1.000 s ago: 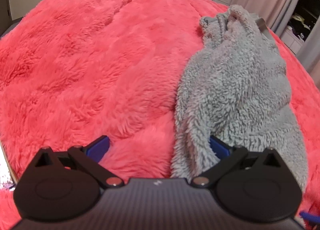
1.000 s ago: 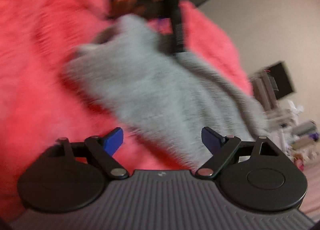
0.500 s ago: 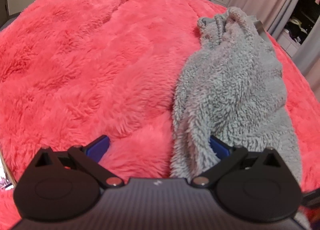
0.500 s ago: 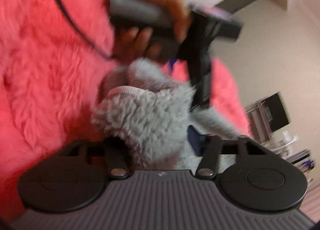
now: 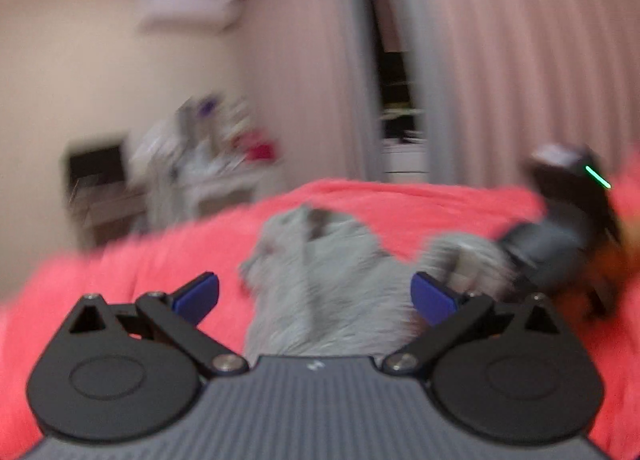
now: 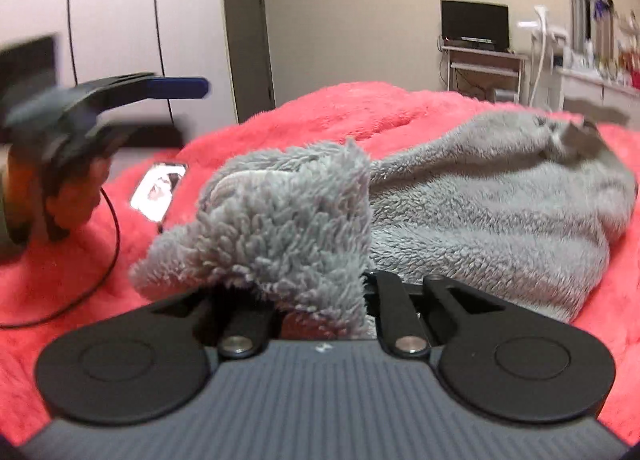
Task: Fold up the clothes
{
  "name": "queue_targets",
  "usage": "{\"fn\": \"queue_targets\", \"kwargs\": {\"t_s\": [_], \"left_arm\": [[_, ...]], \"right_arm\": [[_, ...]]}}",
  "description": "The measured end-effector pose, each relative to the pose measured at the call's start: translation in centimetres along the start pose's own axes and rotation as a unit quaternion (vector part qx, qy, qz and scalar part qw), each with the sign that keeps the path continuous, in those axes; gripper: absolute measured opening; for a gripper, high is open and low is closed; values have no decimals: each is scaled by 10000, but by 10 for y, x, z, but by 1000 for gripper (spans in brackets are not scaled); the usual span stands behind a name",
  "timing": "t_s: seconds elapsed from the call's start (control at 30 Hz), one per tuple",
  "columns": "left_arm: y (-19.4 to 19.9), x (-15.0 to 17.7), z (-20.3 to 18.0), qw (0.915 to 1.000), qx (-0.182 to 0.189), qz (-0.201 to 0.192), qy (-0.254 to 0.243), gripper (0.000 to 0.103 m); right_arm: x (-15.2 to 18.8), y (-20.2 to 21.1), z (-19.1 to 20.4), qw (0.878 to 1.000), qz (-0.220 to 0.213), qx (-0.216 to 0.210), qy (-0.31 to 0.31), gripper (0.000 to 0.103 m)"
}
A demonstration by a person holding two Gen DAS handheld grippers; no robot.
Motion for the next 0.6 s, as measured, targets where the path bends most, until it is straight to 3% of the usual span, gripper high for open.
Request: {"fn": "queue_targets", "kwargs": {"t_s": [0.07, 0.17, 0.3, 0.43, 0.5, 0.57, 0.6], "left_arm": [[-10, 5, -25, 9971, 417, 223, -598, 103], [-24, 17, -47, 9902, 617, 590, -1103, 103], [-47, 40, -56, 9783, 70, 1085, -1762, 103], [-72, 61, -48, 9668, -468, 1424, -2068, 103], [-81, 63, -47, 9676, -443, 1403, -2053, 91], [-89, 62, -46, 9719, -243, 1453, -1838, 52], [-91, 61, -47, 9723, -244, 1476, -1796, 45]], "right_arm": [[1, -3, -3, 9999, -31, -34, -96, 13], [-1, 8, -8, 9997, -90, -12, -216, 13], [-1, 29, -13, 9979, -371, -317, -429, 13], [-2, 41, -12, 9960, -558, -557, -432, 13], [-1, 42, -9, 9955, -582, -663, -337, 13], [0, 42, -5, 9953, -605, -732, -198, 13], [1, 43, -1, 9954, -618, -724, -91, 13]]}}
Point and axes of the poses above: each gripper's, at about its wrist camera, not at the fingertips, and y roughly against the way its jaws point, z to its left, x to its underside, the point moved 1 cm from there along -y, roughly the way its jaws point, and after that the axes turned 11 degrees about x, right-handed, at the moved point
